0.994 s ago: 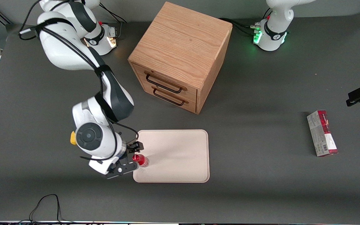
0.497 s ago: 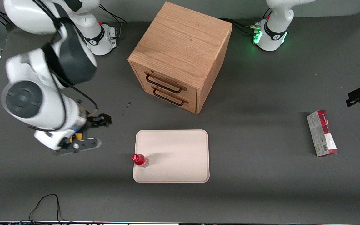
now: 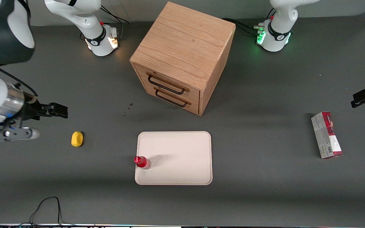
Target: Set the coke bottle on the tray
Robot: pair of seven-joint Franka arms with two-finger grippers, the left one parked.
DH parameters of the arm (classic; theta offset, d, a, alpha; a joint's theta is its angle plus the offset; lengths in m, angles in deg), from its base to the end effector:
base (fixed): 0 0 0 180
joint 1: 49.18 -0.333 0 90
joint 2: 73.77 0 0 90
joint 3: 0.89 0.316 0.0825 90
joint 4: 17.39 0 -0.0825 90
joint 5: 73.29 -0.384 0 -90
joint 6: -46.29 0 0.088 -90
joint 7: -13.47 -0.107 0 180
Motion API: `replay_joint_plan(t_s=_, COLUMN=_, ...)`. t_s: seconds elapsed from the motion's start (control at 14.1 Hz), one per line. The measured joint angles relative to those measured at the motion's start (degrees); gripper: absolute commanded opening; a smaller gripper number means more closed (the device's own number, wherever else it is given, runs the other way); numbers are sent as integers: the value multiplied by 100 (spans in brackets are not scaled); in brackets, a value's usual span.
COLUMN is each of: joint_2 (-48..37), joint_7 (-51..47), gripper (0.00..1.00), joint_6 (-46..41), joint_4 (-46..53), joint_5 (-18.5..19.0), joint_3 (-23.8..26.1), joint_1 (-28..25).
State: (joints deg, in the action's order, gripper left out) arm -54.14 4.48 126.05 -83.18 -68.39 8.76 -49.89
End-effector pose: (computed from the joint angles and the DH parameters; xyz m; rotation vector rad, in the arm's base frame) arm 0.6309 0.0831 0.6029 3.0950 0.0089 -0.1372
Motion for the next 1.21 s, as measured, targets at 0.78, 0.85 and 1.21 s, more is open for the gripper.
replay_joint_plan(t_s=0.78, joint_2=-1602, joint_7=578, gripper=100, joint_6=1030, joint_4=-2176, joint_5=-267, joint_3=-1125, joint_1=97)
replay_joint_plan(t_s=0.85, joint_2=-1614, joint_7=578, gripper=100, joint_6=1038, joint_4=-2175, joint_5=-267, joint_3=-1125, joint_1=95)
replay_joint_plan(t_s=1.21, joint_2=-1648, joint_7=578, gripper=100, joint_6=1038, joint_4=-2170, joint_5=-267, joint_3=-1132, joint_1=91)
